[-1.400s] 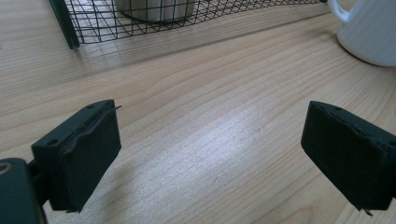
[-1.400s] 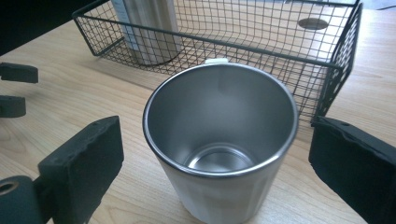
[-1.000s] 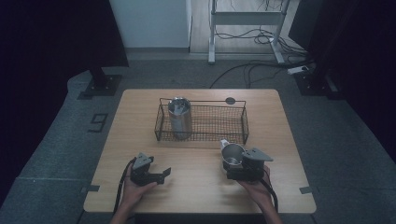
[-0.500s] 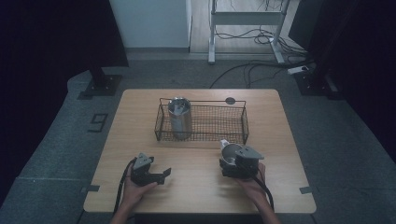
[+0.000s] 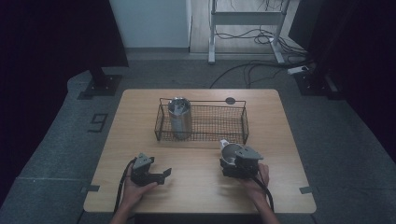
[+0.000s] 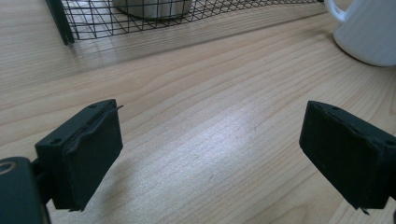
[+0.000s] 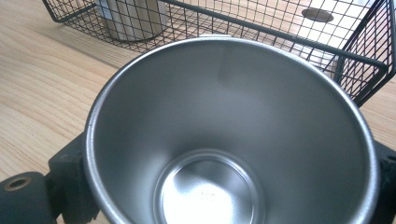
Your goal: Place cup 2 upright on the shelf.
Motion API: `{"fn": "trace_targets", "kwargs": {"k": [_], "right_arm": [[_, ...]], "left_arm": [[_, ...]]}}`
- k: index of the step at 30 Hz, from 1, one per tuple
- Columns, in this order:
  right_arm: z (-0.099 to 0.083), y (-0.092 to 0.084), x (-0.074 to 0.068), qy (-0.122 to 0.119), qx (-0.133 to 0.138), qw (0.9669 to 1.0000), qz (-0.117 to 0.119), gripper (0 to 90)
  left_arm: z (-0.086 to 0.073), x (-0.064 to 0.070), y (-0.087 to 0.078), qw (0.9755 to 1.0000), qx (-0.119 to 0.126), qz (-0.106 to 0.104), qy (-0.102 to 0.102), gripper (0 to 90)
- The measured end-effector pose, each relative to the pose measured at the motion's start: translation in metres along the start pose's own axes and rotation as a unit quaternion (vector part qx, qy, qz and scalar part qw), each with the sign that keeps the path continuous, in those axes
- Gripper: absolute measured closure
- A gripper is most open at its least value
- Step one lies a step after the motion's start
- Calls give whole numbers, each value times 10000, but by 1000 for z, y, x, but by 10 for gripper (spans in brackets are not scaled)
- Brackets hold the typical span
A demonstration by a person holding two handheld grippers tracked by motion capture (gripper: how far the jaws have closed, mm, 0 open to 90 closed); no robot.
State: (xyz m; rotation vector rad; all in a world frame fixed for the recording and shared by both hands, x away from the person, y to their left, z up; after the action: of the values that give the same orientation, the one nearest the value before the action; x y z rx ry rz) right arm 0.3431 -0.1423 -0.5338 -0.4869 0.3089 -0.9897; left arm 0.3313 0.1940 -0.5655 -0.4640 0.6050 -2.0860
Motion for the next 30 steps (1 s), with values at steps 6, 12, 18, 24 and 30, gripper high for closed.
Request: {"fn": "trace_targets", "kwargs": {"k": [6, 12, 18, 24, 30], "right_arm": [[1, -2, -1, -43, -14, 10000, 13, 70], [2, -4, 0, 10, 32, 9999, 109, 71], [6, -9, 1, 41, 64, 9997, 225, 71], [12, -14, 0, -5, 110, 9995, 289, 71], [22, -19, -2, -131, 146, 9990, 408, 71]], "left_arm": [[0, 0, 0, 10000, -7, 37, 25, 64], [0, -1, 0, 10000, -18, 50, -7, 68], [0, -1, 0, 10000, -25, 48, -22, 72], [0, -2, 1, 10000, -39, 35, -38, 72], [0, -2, 1, 10000, -34, 17, -71, 76]]}}
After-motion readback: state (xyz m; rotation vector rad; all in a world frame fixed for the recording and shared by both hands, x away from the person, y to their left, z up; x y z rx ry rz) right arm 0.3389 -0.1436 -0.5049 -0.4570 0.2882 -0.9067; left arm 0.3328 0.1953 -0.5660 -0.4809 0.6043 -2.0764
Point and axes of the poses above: each handheld gripper's, and its own axes: y roughly forward along the jaws, z roughly out of its top, x roughly to its right, the point moved 4 cm from there along y, roughly forward along the jaws, and after that the axes turned 5 degrees about z, right-handed, at the moved point
